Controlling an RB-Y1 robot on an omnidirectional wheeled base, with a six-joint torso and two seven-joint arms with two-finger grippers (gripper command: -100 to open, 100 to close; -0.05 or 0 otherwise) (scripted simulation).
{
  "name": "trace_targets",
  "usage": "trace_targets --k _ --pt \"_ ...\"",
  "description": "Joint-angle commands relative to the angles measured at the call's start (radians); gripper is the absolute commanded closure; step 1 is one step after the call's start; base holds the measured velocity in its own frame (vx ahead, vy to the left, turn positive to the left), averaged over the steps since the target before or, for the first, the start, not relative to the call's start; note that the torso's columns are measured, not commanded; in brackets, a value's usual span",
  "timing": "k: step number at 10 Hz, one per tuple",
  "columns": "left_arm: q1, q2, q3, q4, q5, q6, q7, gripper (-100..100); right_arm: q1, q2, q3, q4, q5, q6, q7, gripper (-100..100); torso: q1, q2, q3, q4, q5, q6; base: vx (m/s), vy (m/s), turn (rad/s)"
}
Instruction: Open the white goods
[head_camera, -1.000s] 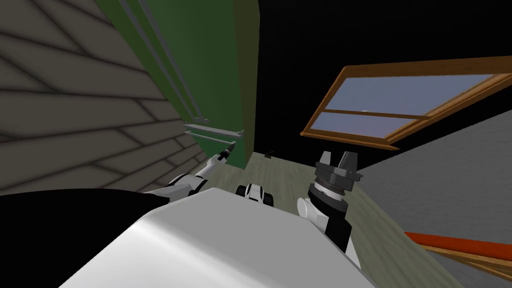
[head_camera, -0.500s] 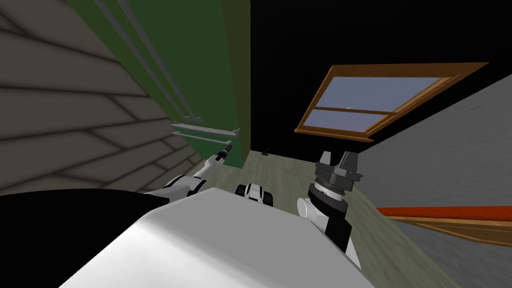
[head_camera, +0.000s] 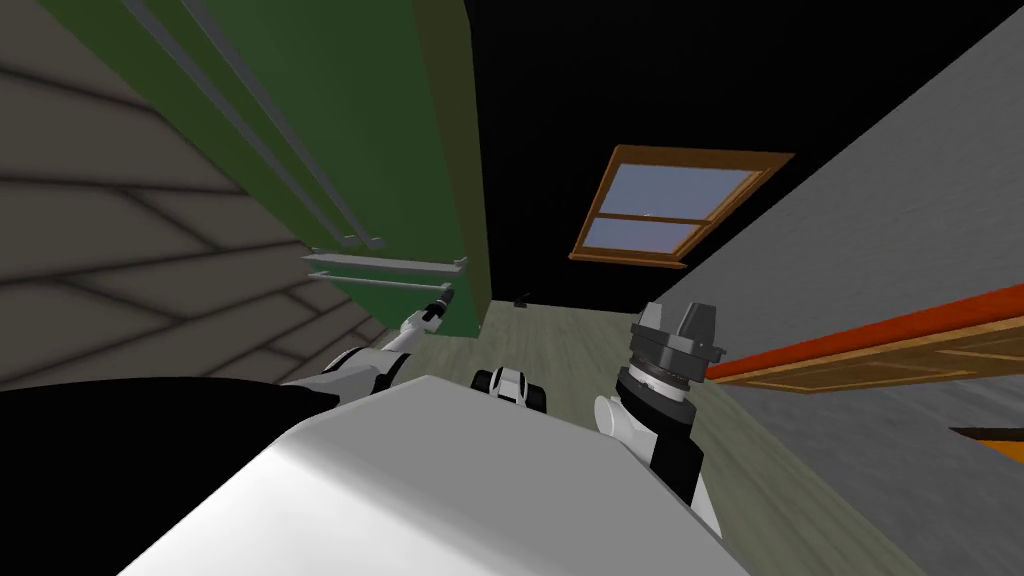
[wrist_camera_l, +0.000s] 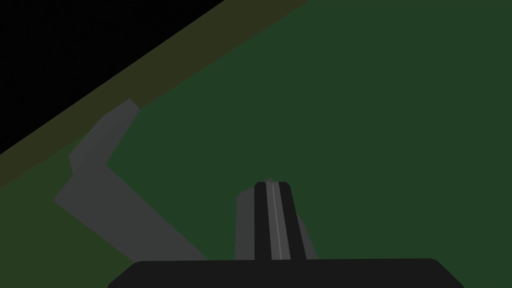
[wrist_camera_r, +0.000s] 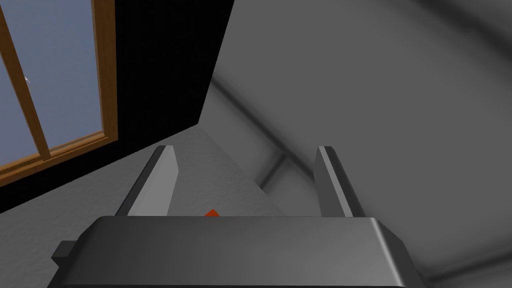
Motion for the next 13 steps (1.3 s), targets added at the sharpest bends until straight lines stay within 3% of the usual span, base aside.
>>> trace_targets --k 1,2,3,5,6,7,9,10,11,13 --pt "0.018 0.045 0.069 0.022 0.006 -0.004 0.004 100 0.0 0.0 0.0 0.0 0.0 0.0 0.0 0 -0.001 0.003 0.001 0.0 -0.001 -0.001 -0.132 -0.013 -0.197" --pt "0.016 0.063 0.093 0.067 0.007 -0.018 -0.003 100 0.0 0.0 0.0 0.0 0.0 0.0 0.0 0 -0.002 0.003 0.002 0.001 -0.001 -0.002 -0.125 0.005 -0.36" --pt "0.016 0.063 0.121 0.046 0.007 -0.018 -0.003 100 0.0 0.0 0.0 0.0 0.0 0.0 0.0 0 -0.002 0.002 0.001 0.0 0.0 0.003 -0.123 -0.008 -0.219" --pt "0.016 0.063 0.123 0.067 0.007 -0.018 -0.003 100 0.0 0.0 0.0 0.0 0.0 0.0 0.0 0 -0.003 0.0 0.0 0.001 -0.004 -0.004 -0.036 -0.022 -0.001" --pt "0.014 0.082 0.158 0.096 0.008 -0.031 -0.011 100 0.0 0.0 0.0 0.0 0.0 0.0 0.0 0 -0.001 0.0 0.0 0.001 -0.004 -0.005 -0.085 -0.013 -0.332" --pt "0.014 0.082 0.176 0.096 0.008 -0.031 -0.011 100 0.0 0.0 0.0 0.0 0.0 0.0 0.0 0 -0.002 0.004 0.002 0.0 0.0 0.004 -0.121 -0.007 -0.22" --pt "0.014 0.082 0.176 0.112 0.008 -0.031 -0.011 100 0.0 0.0 0.0 0.0 0.0 0.0 0.0 0 -0.003 0.003 0.001 0.001 -0.002 -0.003 -0.031 -0.01 -0.007" --pt "0.012 0.101 0.211 0.143 0.01 -0.045 -0.019 100 0.0 0.0 0.0 0.0 0.0 0.0 0.0 0 -0.001 0.0 0.0 0.0 -0.003 -0.005 -0.089 -0.04 -0.322" --pt "0.012 0.101 0.229 0.104 0.01 -0.045 -0.019 100 0.0 0.0 0.0 0.0 0.0 0.0 0.0 0 -0.004 0.005 0.002 0.001 -0.001 0.003 -0.114 -0.009 -0.185" --pt "0.012 0.101 0.229 0.158 0.01 -0.045 -0.019 100 0.0 0.0 0.0 0.0 0.0 0.0 0.0 0 -0.005 0.001 0.0 0.0 -0.003 0.001 -0.031 0.0 -0.028"
